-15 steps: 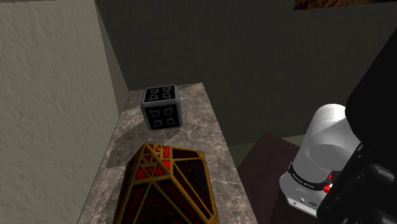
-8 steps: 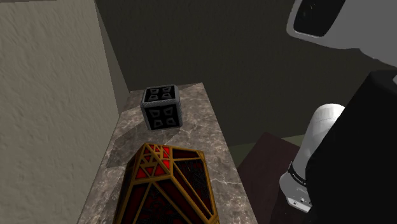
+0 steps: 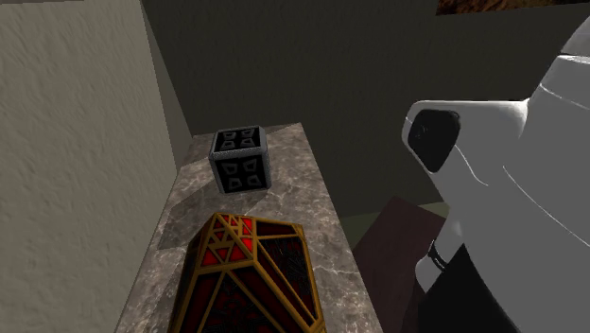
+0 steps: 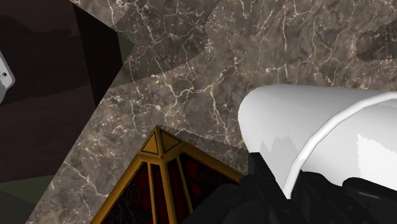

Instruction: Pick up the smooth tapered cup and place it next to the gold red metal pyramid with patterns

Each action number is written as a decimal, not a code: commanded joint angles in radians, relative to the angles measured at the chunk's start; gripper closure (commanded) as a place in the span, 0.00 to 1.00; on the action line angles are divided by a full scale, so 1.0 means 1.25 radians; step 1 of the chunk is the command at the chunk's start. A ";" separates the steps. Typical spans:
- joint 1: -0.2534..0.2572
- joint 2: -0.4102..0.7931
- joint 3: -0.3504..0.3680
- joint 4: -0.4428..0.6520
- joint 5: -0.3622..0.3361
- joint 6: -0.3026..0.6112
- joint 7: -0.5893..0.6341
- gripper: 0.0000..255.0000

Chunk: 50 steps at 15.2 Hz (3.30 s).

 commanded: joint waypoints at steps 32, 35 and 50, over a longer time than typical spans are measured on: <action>0.041 -0.062 0.160 -0.325 0.145 0.292 -0.065 1.00; 0.038 -0.059 0.183 -0.346 0.161 0.321 -0.071 1.00; 0.015 -0.037 0.283 -0.407 0.225 0.427 -0.094 1.00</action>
